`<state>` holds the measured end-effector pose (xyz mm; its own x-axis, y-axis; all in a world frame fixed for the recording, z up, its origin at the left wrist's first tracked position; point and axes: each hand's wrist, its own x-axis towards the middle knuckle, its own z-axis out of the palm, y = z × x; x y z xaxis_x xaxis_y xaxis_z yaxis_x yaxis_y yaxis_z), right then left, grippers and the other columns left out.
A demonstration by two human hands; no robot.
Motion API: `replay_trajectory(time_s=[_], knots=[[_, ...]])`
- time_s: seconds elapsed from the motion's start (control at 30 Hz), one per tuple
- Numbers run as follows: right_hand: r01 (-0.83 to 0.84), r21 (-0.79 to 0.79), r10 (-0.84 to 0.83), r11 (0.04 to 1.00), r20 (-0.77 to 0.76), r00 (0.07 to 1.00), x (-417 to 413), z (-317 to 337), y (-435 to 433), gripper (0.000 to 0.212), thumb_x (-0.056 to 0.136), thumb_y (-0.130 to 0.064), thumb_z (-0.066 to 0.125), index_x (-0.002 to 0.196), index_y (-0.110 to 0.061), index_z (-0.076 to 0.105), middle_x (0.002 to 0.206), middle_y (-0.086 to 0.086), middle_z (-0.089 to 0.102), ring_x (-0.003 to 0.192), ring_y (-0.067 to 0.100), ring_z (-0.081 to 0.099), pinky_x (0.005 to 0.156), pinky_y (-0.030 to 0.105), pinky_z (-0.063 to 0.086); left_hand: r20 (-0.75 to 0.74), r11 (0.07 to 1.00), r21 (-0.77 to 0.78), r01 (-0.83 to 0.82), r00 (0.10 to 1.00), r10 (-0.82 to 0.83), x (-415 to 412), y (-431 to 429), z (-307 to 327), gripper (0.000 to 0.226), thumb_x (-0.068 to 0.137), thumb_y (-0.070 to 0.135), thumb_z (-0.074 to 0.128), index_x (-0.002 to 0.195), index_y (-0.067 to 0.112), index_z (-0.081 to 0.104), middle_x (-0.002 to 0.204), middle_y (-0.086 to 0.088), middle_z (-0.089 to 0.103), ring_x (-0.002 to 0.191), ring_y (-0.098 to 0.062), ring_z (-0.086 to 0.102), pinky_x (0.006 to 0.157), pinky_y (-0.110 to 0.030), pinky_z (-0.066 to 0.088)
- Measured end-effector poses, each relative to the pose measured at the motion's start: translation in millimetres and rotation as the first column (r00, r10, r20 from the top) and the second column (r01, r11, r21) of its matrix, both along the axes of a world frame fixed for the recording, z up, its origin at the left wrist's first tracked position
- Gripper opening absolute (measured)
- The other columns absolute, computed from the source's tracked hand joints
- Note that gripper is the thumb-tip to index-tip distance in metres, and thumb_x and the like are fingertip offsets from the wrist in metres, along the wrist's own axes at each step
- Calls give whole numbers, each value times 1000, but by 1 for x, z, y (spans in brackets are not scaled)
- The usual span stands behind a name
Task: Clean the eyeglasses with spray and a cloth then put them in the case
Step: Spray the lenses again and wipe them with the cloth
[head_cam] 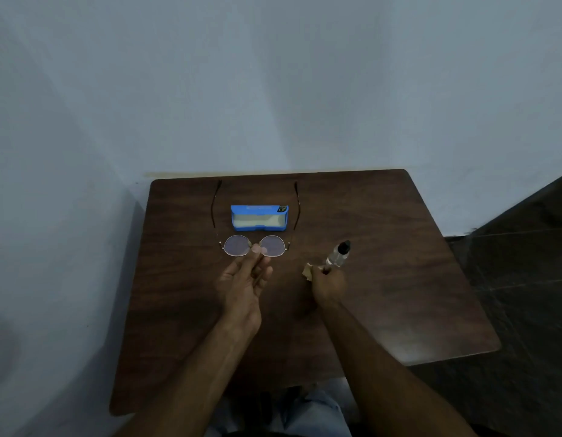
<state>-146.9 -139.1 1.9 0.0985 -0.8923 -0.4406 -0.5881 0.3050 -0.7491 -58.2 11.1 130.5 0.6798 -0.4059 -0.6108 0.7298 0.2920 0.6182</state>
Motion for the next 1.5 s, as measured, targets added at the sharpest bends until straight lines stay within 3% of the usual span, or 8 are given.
replay_trajectory(time_s=[0.13, 0.33, 0.5, 0.6, 0.73, 0.93, 1.23, 1.5], knots=[[-13, -18, 17, 1000, 275, 961, 2, 28, 16, 12, 85, -27, 76, 86, -16, 72, 87, 8, 77, 90, 37, 75, 84, 62, 61, -8, 1000, -6, -19, 1000, 19, 3, 0, -1, 9, 90, 10, 79, 99, 10, 80, 98, -8, 82, 82, -11, 77, 74, -24, 65], [-63, -226, 188, 972, 589, 786, 10, 112, 45, 10, 94, -9, 76, 100, -9, 69, 96, 1, 78, 90, 19, 74, 79, 43, 62, 5, 999, -12, -36, 999, 36, 4, -2, 0, 12, 91, 8, 78, 102, 6, 79, 99, -11, 82, 84, -14, 78, 74, -25, 65], [-156, -325, 323, 933, 559, 764, 13, 128, 54, 11, 95, -7, 75, 106, -8, 73, 107, 1, 78, 100, 15, 74, 92, 44, 62, 45, 997, -12, -74, 996, 75, 6, -8, 5, 9, 90, 6, 78, 99, 6, 79, 92, -10, 82, 81, -15, 78, 77, -28, 65], [-184, -344, 361, 921, 570, 738, 13, 130, 56, 11, 98, -5, 66, 103, -7, 76, 107, 4, 78, 104, 25, 73, 95, 52, 60, 53, 995, -26, -96, 994, 98, 8, -10, 9, 7, 91, 5, 77, 98, 5, 78, 88, -9, 81, 78, -14, 77, 75, -25, 65], [-107, -416, 336, 903, 530, 778, 22, 136, 55, 14, 90, 0, 79, 98, -7, 69, 98, 4, 75, 95, 17, 72, 86, 31, 57, 52, 993, -38, -108, 993, 110, 4, -14, 12, 2, 91, 3, 77, 92, 5, 77, 82, -8, 80, 75, -14, 76, 72, -24, 65], [23, -440, 287, 898, 623, 728, 30, 160, 47, 34, 85, 4, 83, 107, -9, 61, 92, 2, 75, 87, 8, 72, 79, 20, 56, 102, 987, -75, -145, 983, 152, 3, -20, 18, 3, 91, 3, 77, 93, 2, 77, 77, -6, 79, 67, -10, 75, 65, -21, 62], [130, -529, 337, 838, 691, 639, 41, 214, 27, 52, 90, 4, 79, 130, -13, 50, 91, 14, 76, 88, 25, 75, 82, 28, 57, 193, 988, -63, -143, 969, 153, -1, -19, 16, 2, 91, 4, 78, 92, 3, 79, 80, -8, 79, 68, -11, 73, 68, -22, 63], [99, -567, 343, 818, 618, 707, 46, 240, 9, 53, 91, -11, 83, 133, -18, 51, 89, 13, 74, 86, 27, 74, 87, 50, 63, 221, 991, -55, -121, 966, 131, -8, -17, 13, 14, 88, 5, 81, 101, 0, 80, 83, -11, 78, 73, -13, 74, 70, -25, 64]])
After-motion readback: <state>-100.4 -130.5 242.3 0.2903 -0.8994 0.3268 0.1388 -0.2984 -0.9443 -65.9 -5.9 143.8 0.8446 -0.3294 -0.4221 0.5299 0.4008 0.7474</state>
